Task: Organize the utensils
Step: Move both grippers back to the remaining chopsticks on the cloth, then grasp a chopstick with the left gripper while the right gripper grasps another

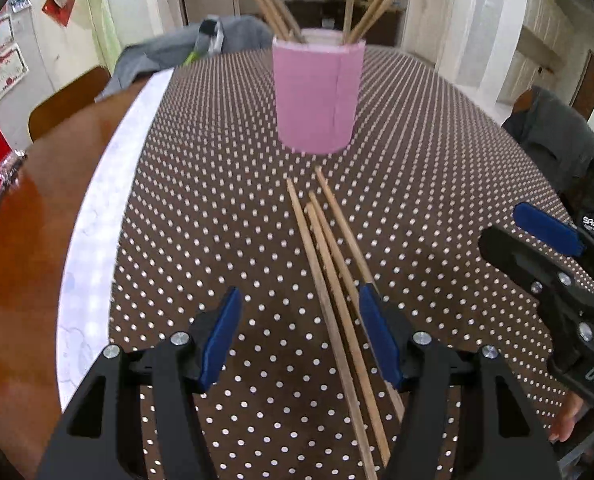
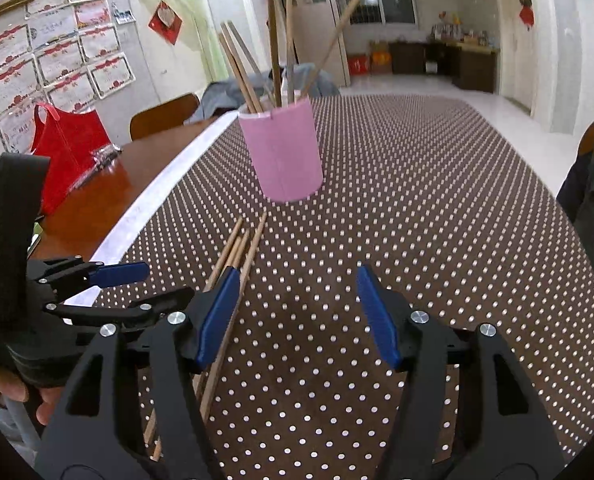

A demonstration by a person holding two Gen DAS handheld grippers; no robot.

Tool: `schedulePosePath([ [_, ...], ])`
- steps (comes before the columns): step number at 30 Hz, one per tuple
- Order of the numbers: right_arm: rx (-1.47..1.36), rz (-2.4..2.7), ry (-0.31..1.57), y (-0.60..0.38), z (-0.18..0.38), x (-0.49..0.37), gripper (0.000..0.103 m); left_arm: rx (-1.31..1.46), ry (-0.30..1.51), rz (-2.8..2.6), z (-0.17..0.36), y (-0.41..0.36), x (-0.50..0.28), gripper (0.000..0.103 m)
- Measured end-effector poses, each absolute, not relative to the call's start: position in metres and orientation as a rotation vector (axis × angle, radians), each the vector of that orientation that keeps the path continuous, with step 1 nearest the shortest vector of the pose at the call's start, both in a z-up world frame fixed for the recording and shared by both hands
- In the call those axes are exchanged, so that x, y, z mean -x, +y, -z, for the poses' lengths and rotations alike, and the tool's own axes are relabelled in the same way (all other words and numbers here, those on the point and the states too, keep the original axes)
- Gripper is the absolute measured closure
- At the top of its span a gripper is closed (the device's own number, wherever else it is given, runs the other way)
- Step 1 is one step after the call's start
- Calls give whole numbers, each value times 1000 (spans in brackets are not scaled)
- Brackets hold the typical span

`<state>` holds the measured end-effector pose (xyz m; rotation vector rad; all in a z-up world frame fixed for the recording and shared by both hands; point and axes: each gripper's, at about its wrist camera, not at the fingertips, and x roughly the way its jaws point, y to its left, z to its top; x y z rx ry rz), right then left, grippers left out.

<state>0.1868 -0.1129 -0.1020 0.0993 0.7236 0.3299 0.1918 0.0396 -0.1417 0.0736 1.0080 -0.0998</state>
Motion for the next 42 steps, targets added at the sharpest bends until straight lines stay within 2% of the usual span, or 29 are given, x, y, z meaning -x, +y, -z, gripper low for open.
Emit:
schedulePosePath([
  [8,-125,-340,787,-115,116,-196,42,-51,1089,82,159,48,-208,42],
  [29,-123,-350,828,-111,119,-213,42,7,1135,52,161,69,-238,43],
  [31,-114,-356,848,-106,119,-217,42,-18,1128,43,161,65,-238,48],
  [33,-99,-367,880,-100,120,-223,42,-34,1123,30,161,64,-240,63],
  [34,-95,-379,900,-97,121,-226,42,-26,1122,32,160,65,-241,66],
  [36,-96,-399,936,-91,123,-231,42,-23,1122,23,159,68,-242,80],
  [39,-93,-422,993,-82,127,-240,42,-22,1115,17,159,73,-240,91],
  [41,-90,-431,1016,-76,128,-245,44,7,1111,23,159,80,-240,92],
  [42,-87,-433,1032,-73,128,-248,52,22,1107,25,159,83,-240,94],
])
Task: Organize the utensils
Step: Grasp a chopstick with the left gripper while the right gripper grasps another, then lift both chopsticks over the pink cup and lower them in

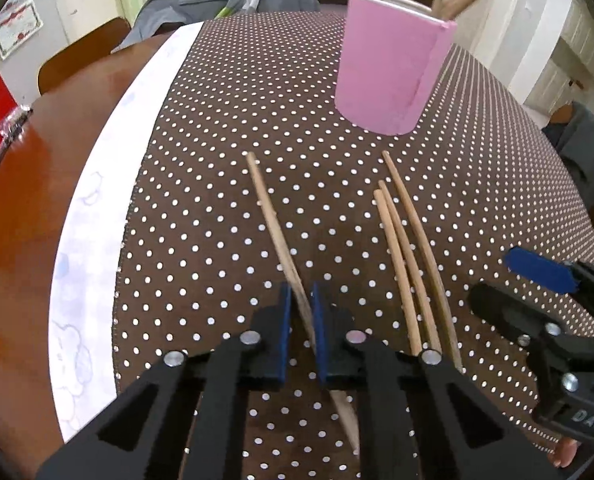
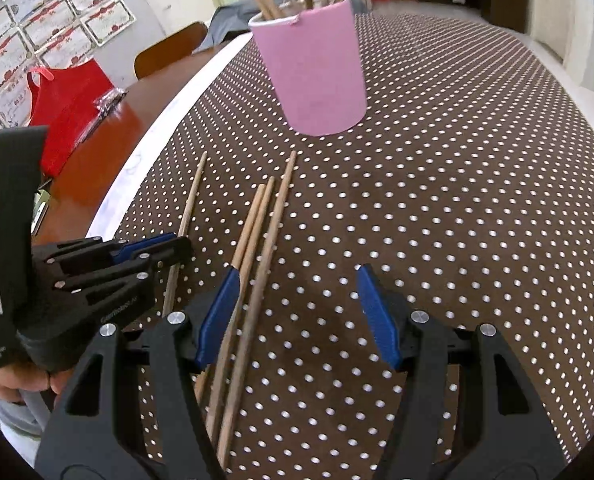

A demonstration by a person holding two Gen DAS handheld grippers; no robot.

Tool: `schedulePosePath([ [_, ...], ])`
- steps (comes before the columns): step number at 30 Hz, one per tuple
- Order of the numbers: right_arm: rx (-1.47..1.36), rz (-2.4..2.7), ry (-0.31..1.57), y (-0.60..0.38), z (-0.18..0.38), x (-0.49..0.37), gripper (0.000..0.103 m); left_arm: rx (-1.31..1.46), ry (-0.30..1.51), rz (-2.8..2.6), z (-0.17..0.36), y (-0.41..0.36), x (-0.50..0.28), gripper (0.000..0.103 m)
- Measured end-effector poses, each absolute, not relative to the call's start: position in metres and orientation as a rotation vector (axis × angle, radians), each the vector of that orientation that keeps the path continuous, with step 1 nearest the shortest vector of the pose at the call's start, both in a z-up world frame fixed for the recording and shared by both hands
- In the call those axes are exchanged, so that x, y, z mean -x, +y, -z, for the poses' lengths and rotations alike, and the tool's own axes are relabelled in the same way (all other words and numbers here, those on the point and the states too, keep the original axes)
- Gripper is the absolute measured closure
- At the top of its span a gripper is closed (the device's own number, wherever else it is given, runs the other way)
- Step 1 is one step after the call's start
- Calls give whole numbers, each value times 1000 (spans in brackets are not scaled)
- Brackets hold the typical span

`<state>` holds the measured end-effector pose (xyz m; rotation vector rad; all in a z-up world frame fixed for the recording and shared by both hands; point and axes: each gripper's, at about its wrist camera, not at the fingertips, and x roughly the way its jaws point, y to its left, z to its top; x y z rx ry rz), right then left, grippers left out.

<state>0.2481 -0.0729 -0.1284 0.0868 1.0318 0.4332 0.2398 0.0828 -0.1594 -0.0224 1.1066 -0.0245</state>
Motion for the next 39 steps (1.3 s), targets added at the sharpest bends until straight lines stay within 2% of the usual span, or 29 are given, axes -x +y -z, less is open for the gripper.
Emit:
schedulePosePath([
  [3,-63,-447,1080,-61,131,-254,67,41,1092,23,160,86,-238,96],
  [13,26,-414,1143,-37,137,-264,76,74,1082,30,161,89,-237,96],
  [16,48,-416,1155,-30,136,-268,84,83,1083,38,161,90,-237,96],
  [17,50,-419,1160,-25,136,-272,92,91,1081,44,160,90,-237,97],
  [18,58,-414,1163,-21,136,-275,94,100,1073,51,159,90,-236,97],
  [28,-27,-455,1108,-48,134,-269,96,144,949,101,127,87,-222,97],
  [39,-179,-491,845,-111,80,-234,96,206,673,197,67,78,-198,97],
])
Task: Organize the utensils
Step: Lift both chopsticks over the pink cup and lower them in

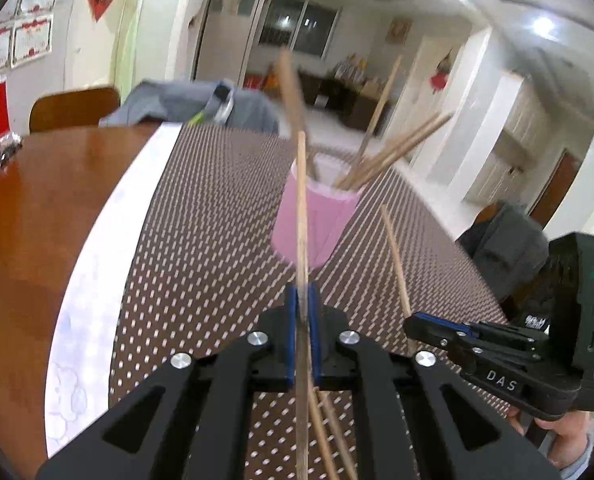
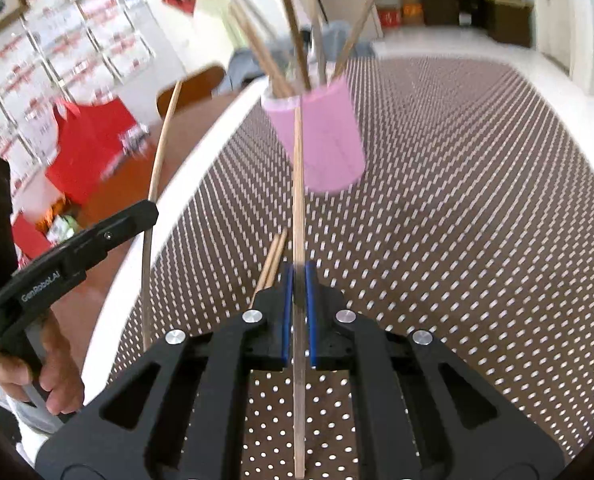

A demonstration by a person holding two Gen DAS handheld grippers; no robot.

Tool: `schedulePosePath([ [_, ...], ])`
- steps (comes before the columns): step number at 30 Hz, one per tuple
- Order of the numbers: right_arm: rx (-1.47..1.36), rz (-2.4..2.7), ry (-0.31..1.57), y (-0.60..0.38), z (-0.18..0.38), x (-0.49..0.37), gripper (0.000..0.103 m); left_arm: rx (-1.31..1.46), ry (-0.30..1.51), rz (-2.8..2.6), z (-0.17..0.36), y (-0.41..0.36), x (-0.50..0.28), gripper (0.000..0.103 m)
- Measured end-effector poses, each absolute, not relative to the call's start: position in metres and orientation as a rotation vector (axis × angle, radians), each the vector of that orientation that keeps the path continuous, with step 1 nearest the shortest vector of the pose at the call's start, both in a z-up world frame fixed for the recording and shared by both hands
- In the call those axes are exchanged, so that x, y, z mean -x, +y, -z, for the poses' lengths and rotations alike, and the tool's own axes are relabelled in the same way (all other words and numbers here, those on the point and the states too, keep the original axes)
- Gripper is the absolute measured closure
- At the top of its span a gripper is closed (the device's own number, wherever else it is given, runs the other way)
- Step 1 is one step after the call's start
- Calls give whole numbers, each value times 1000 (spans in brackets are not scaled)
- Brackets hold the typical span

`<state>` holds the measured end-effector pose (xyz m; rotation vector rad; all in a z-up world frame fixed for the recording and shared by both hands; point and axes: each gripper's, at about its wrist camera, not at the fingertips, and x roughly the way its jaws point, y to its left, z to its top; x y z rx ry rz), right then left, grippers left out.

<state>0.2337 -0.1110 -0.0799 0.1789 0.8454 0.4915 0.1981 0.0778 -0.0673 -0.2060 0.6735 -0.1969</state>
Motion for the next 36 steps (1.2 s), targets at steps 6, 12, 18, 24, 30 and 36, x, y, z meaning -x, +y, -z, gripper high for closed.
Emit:
schedulePosePath([
  [6,-222,-482,622,-137,38,-215,96,203,503,228,36,69,-191,97],
  [12,-210,-420,438,-138,7,-214,96,217,350,231,13,62,-203,97],
  [18,-219,-367,299,-145,-12,-229,96,234,182,205,-6,57,-218,97],
  [24,-222,-337,170,-142,-25,-249,96,225,40,178,-13,48,-241,97],
  [30,-241,-322,85,-139,-28,-269,96,249,-40,152,-9,50,-273,97],
  [36,-273,-346,84,-137,-20,-291,96,264,-67,123,4,49,-299,97],
])
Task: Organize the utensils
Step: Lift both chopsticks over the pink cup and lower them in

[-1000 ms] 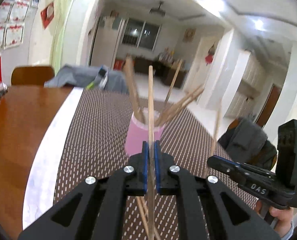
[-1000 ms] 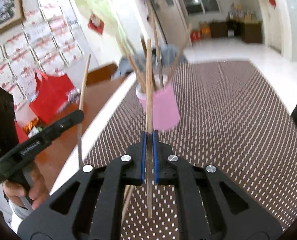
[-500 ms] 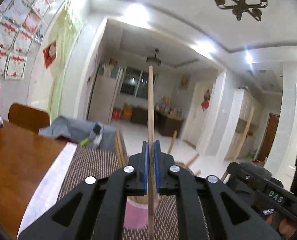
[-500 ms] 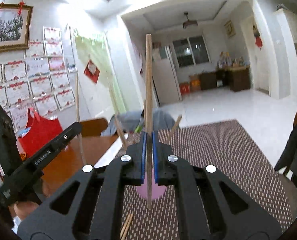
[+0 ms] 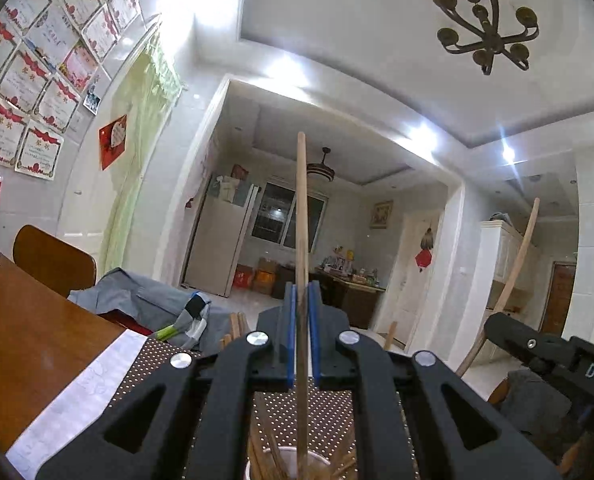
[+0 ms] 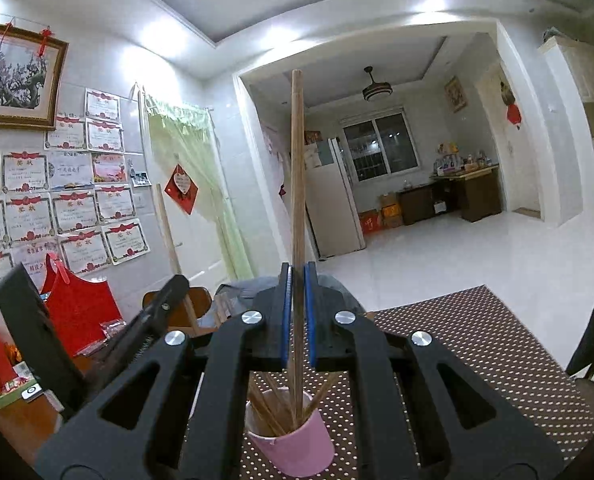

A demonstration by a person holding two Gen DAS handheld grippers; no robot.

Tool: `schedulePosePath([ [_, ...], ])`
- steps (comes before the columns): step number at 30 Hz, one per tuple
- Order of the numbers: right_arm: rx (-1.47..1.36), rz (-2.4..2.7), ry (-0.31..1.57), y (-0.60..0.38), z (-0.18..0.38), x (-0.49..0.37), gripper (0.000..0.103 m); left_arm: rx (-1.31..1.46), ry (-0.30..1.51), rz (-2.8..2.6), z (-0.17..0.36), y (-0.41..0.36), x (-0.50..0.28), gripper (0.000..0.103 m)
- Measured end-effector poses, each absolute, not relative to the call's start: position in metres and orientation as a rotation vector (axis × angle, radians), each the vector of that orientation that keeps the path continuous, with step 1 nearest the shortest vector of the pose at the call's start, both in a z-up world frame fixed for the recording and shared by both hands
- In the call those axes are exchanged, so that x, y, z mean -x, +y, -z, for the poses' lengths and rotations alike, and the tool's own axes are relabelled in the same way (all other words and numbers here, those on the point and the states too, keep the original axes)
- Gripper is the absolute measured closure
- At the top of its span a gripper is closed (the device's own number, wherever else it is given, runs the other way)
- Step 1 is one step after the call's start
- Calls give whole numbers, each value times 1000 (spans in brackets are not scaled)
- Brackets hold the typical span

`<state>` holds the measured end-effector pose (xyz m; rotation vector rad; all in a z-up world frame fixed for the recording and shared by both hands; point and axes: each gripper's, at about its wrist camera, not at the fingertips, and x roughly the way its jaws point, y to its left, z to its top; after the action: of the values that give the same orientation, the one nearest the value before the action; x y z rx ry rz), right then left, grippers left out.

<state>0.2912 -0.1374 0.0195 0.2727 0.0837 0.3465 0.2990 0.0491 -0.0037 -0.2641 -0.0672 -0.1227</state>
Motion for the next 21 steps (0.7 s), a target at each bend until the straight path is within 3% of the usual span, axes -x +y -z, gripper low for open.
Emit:
schedulePosePath([
  [16,-222,-389,207,-117,-9,-311,96,209,57,107,25,39,-314,96],
  [17,-216,-389,210,-116,-9,-310,96,205,72,108,25,38,-314,94],
  [19,-216,-393,216,-115,-10,-310,96,193,99,101,23,38,-311,78],
  [21,-206,-398,225,-113,-11,-309,96,181,120,86,18,37,-305,75],
])
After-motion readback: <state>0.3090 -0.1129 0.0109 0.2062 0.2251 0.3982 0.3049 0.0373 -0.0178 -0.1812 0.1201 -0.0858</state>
